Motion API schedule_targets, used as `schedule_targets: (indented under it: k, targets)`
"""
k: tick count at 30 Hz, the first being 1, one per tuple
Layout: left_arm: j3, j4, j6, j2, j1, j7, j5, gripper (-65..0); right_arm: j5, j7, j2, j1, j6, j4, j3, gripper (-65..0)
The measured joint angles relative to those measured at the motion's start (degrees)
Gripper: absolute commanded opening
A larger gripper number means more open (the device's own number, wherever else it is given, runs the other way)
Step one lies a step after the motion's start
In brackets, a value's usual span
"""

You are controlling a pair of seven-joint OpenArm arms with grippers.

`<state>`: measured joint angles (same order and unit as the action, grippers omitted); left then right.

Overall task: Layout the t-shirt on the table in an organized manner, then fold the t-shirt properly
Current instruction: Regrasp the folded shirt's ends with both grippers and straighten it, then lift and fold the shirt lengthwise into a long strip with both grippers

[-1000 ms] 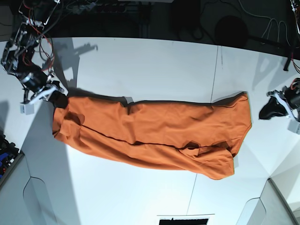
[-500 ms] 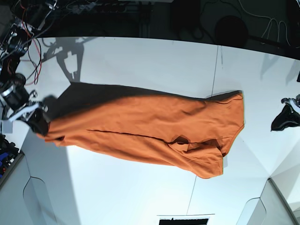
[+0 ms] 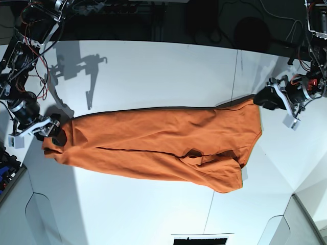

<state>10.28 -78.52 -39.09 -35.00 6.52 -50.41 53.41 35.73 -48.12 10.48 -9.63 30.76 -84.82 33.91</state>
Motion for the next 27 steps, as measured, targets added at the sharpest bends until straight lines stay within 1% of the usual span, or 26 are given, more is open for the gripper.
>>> schedule_targets:
  k: [3, 7, 8, 9, 10, 13, 14, 17, 19, 20, 24, 27]
  targets:
    - [0.0, 0.1, -0.1, 1.0, 0.2, 0.1, 1.1, -30.1, 2.1, 0.3, 0.0, 2.6, 0.0, -0.4, 1.0, -22.0]
    - [0.2, 0.1, -0.2, 1.9, 0.1, 1.0, 0.8, -30.2, 2.2, -0.2, -0.1, 6.4, 0.1, -0.3, 1.3, -22.0]
    - [0.2, 0.1, -0.2, 2.1, 0.1, 1.0, 0.8, -30.6, 2.2, 0.0, -0.2, 7.0, 0.1, -0.3, 1.4, -22.0]
    - [0.2, 0.1, -0.2, 2.2, 0.1, 1.0, 0.8, -32.8, 2.3, 0.1, -0.4, 7.3, 0.1, -0.3, 1.4, -22.0]
    - [0.2, 0.1, -0.2, 2.2, 0.1, 1.1, 0.7, -37.9, 2.3, 0.5, -0.7, 7.5, 0.1, -0.3, 1.4, -22.0]
    - [0.2, 0.2, -0.2, 2.9, 0.1, 1.0, 0.0, -60.5, 0.9, 0.8, -2.1, 7.6, 0.1, -0.3, 1.4, -22.0]
    - [0.2, 0.2, -0.2, 3.4, 0.1, 0.9, 0.0, -65.0, -0.2, 1.9, -2.6, 7.7, 0.1, -0.3, 1.4, -22.0]
    - [0.1, 0.2, -0.2, 4.2, 0.1, 1.9, 0.5, -65.0, -3.9, 5.8, -4.0, 7.9, -0.2, -0.3, 1.4, -22.0]
    - [0.1, 0.2, -0.2, 3.8, 0.1, 2.5, 1.4, -65.0, -4.8, 8.3, -4.7, 7.8, -3.5, -0.3, 1.4, -22.0]
    - [0.1, 0.2, -0.2, 3.4, 0.1, 2.5, 2.3, -65.0, -5.7, 8.9, -5.1, 7.8, -4.1, -0.3, 1.5, -22.0]
    - [0.2, -0.2, -0.2, 1.9, 0.1, 2.5, 5.9, -65.0, -6.9, 9.0, -5.6, 5.9, -4.2, 2.6, 1.4, -22.0]
    - [0.2, -1.3, -0.2, 1.5, 0.1, 1.9, 6.4, -65.0, -7.3, 9.2, -5.5, 3.3, -4.3, 6.2, 1.4, -22.5]
